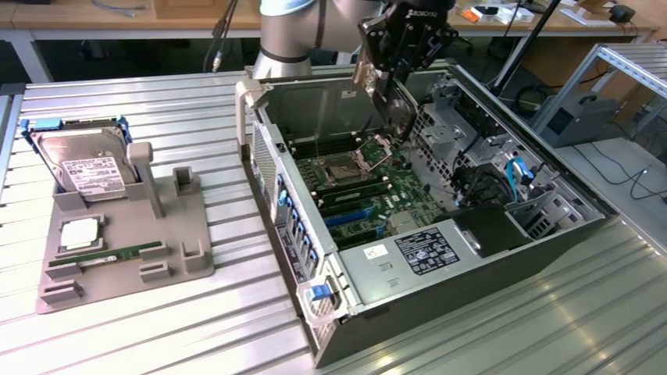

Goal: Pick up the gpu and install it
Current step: 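Pick up the gpu and move the gpu toward the slot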

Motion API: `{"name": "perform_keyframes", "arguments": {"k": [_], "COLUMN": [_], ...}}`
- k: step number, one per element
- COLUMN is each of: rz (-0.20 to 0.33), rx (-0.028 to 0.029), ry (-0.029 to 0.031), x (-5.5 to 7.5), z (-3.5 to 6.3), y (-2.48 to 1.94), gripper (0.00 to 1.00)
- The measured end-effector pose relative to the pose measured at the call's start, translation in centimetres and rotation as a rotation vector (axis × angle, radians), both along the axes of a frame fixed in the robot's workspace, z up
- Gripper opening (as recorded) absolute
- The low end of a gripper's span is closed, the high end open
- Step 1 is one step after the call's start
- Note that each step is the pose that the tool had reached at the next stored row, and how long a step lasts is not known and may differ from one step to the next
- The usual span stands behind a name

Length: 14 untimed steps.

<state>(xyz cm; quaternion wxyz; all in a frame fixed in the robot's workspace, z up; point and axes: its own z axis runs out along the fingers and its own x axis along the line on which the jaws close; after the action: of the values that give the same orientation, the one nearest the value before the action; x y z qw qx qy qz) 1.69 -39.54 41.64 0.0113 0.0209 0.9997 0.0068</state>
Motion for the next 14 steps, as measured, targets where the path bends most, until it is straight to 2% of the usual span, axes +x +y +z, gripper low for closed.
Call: {"name": "perform_keyframes", "arguments": {"k": [3, 6, 9, 11, 12, 14], "rz": [0.002, 0.007, 0.011, 0.024, 0.032, 0.041], "rx": [-0.0012, -0.0041, -0.0071, -0.0084, -0.0085, -0.0085], "ry": [0.0013, 0.0029, 0.0033, 0.0033, 0.0032, 0.0032], "x": [1.5, 3.5, 4.3, 4.4, 4.4, 4.4], "z": [-0.25, -0.77, -1.17, -1.38, -1.49, -1.66], "y": [-0.1, -0.26, -0.5, -0.75, -0.97, -1.82], "gripper": [0.27, 0.27, 0.27, 0.27, 0.27, 0.27]}}
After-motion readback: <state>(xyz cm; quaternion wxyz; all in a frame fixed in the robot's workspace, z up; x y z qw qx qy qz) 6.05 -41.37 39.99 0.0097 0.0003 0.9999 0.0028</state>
